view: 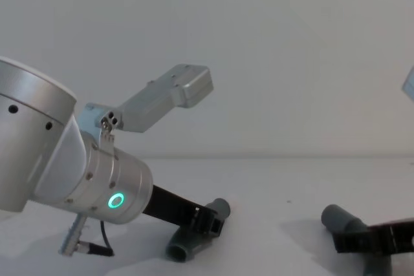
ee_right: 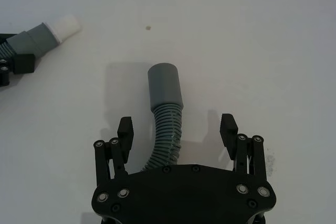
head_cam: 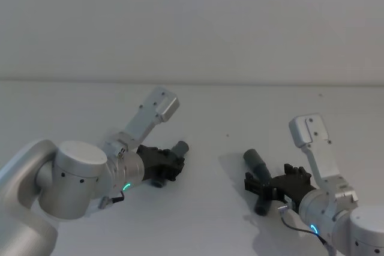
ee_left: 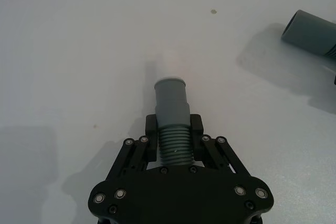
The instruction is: Use both hands to pick up one end of the pipe from the table, align the ends, and insert them.
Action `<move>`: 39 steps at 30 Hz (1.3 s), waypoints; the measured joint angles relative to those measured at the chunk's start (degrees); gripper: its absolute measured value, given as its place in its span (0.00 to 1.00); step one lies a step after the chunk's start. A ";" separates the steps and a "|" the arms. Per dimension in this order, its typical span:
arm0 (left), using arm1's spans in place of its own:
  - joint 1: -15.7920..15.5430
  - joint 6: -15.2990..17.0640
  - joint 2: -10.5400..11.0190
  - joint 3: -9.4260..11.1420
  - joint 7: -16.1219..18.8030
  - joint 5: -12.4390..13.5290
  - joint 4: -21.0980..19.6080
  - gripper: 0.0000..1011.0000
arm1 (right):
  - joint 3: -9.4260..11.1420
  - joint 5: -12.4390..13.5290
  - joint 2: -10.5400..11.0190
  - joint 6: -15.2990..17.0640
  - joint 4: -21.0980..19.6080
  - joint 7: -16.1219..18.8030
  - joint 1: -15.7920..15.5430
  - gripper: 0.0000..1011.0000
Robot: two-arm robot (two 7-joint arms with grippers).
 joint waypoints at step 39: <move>0.00 0.00 0.00 0.00 0.00 0.00 0.00 0.34 | 0.49 -0.27 -1.03 0.64 0.95 0.38 0.22 0.18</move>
